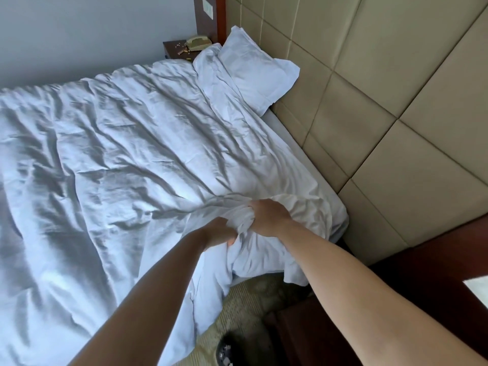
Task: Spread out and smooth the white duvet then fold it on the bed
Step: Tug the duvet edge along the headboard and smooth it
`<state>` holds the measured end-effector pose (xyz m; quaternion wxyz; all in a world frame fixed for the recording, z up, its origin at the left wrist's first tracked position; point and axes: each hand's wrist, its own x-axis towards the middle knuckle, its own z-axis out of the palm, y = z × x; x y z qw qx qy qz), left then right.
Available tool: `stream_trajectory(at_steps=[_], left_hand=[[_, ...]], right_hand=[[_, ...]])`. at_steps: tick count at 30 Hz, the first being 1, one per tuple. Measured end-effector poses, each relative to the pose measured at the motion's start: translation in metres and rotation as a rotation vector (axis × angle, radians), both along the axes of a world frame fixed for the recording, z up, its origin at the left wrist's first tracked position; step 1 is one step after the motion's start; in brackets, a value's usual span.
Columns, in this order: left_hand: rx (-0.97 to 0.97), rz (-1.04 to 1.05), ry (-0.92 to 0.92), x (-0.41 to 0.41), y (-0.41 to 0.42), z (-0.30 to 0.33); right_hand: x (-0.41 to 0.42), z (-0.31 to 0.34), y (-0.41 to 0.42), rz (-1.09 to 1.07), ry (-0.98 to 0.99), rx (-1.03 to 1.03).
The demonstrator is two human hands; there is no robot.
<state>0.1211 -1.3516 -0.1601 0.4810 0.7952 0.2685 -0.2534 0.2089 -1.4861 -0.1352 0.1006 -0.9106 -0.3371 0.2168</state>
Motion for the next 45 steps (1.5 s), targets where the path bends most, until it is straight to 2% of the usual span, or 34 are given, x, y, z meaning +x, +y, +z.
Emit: stream_trajectory(at_steps=[3, 7, 10, 14, 19, 20, 23, 26, 28, 30, 33, 37, 38, 40, 43, 45], left_hand=[[0.010, 0.049, -0.090, -0.020, -0.007, 0.005], [0.058, 0.032, -0.101, -0.049, -0.017, 0.020], [0.105, 0.042, -0.216, -0.071, -0.027, 0.023], [0.498, -0.013, -0.362, -0.103, -0.046, 0.003], [0.549, -0.014, -0.398, -0.116, -0.071, 0.011], [0.515, -0.021, -0.414, -0.115, -0.078, 0.017], [0.134, 0.035, -0.436, -0.109, -0.111, 0.045], [-0.189, 0.091, -0.371, -0.095, -0.151, 0.079], [-0.211, 0.057, -0.302, -0.084, -0.169, 0.097], [-0.187, 0.023, -0.249, -0.074, -0.176, 0.098], [-0.111, -0.019, -0.227, -0.071, -0.175, 0.085], [0.118, -0.093, -0.294, -0.062, -0.166, 0.062], [0.214, -0.116, -0.325, -0.059, -0.166, 0.059], [0.408, -0.100, -0.441, -0.051, -0.166, 0.059], [0.669, -0.051, -0.667, -0.039, -0.163, 0.060], [0.731, -0.210, -0.699, -0.031, -0.155, 0.047]], right_hand=[[-0.016, 0.018, -0.002, 0.018, -0.074, -0.005], [-0.047, 0.042, -0.008, 0.101, -0.138, -0.033], [-0.071, 0.052, -0.021, 0.108, -0.162, 0.018], [-0.096, 0.063, -0.039, 0.042, -0.221, 0.161], [-0.104, 0.074, -0.064, 0.005, -0.417, 0.266], [-0.105, 0.076, -0.070, -0.006, -0.457, 0.255], [-0.094, 0.084, -0.093, -0.089, -0.694, 0.279], [-0.083, 0.095, -0.111, -0.270, -0.873, 0.055], [-0.082, 0.107, -0.121, -0.381, -0.938, 0.058], [-0.077, 0.111, -0.130, -0.407, -0.817, 0.017], [-0.068, 0.097, -0.147, -0.515, -0.503, -0.133], [-0.064, 0.076, -0.160, -0.669, -0.185, -0.126], [-0.061, 0.073, -0.158, -0.687, -0.178, -0.070], [-0.054, 0.074, -0.151, -0.662, -0.313, 0.125], [-0.039, 0.079, -0.142, -0.344, -0.630, 0.392], [-0.028, 0.074, -0.143, -0.194, -0.686, 0.524]])
